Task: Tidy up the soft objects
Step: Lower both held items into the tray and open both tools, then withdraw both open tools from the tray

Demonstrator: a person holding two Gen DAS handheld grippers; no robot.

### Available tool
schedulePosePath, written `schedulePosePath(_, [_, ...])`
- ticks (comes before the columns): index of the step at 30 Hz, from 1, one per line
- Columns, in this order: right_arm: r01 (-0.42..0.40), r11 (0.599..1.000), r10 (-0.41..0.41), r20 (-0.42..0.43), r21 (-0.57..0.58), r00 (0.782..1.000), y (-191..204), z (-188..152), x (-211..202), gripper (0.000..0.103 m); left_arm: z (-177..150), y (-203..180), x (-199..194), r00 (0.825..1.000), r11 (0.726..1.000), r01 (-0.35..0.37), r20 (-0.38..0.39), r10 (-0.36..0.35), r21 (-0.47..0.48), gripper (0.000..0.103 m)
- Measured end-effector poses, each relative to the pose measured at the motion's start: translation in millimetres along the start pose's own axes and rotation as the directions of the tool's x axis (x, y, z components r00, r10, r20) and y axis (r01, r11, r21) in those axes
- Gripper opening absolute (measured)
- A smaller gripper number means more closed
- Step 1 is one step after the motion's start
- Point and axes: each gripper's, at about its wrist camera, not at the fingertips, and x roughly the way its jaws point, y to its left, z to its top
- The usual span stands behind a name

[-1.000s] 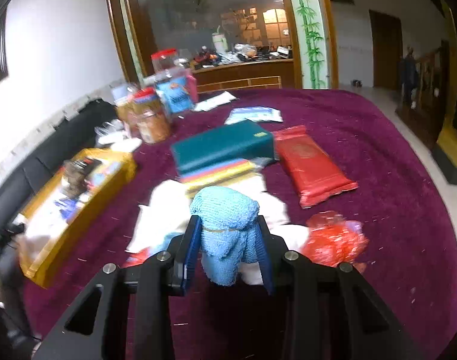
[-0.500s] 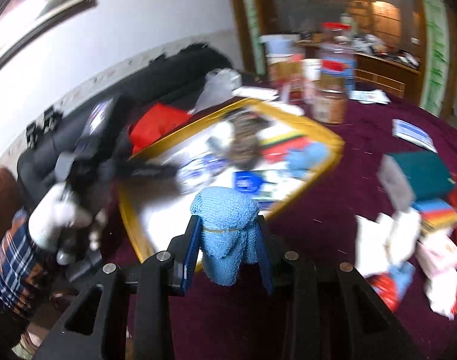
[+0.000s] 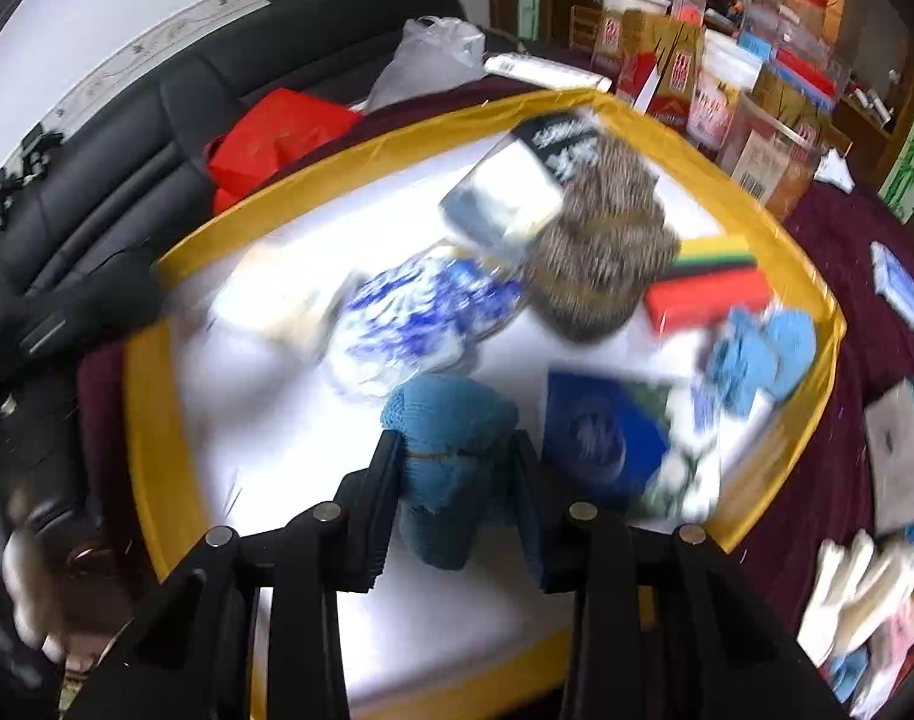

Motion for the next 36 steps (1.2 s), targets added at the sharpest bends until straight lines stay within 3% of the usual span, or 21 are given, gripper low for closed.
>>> schedulePosePath(4, [0.083, 0.997, -0.082, 0.026, -0.013, 0.996, -4, 12, 5, 0.038, -6, 9, -18, 0.999, 0.999, 0.033, 0.030, -0.032, -0.026, 0.084])
schedulePosePath(6, [0.086, 0.996, -0.086, 0.035, -0.005, 0.996, -4, 10, 0, 0.040, -13, 13, -31, 0.998, 0.999, 0.046, 0.051, -0.045, -0.025, 0.084])
schedulePosePath(10, [0.058, 0.996, -0.052, 0.098, -0.065, 0.994, 25, -13, -33, 0.057, -25, 23, -54, 0.995, 0.999, 0.039, 0.095, -0.036, -0.023, 0.084])
schedulePosePath(14, [0.114, 0.969, -0.122, -0.022, -0.218, 0.992, 58, -39, -19, 0.057, -38, 38, -66, 0.993, 0.998, 0.013, 0.116, -0.006, -0.063, 0.089])
schedulePosePath(18, [0.052, 0.968, -0.079, -0.103, -0.245, 0.992, 55, -48, -23, 0.056, -49, 43, -71, 0.995, 0.996, 0.016, 0.102, -0.007, -0.090, 0.089])
schedulePosePath(22, [0.032, 0.957, -0.087, -0.179, -0.288, 0.980, 42, -61, -28, 0.056, -58, 33, -78, 0.995, 0.996, 0.033, 0.101, -0.024, -0.085, 0.089])
schedulePosePath(29, [0.042, 0.921, -0.130, -0.206, -0.387, 0.970, 30, -96, -53, 0.056, -68, 7, -82, 0.994, 0.997, 0.063, 0.087, -0.059, -0.043, 0.089])
schedulePosePath(36, [0.048, 0.863, -0.132, -0.132, -0.503, 0.982, 22, -119, -69, 0.056, -79, -19, -78, 0.995, 0.997, 0.076, 0.066, -0.076, -0.001, 0.089])
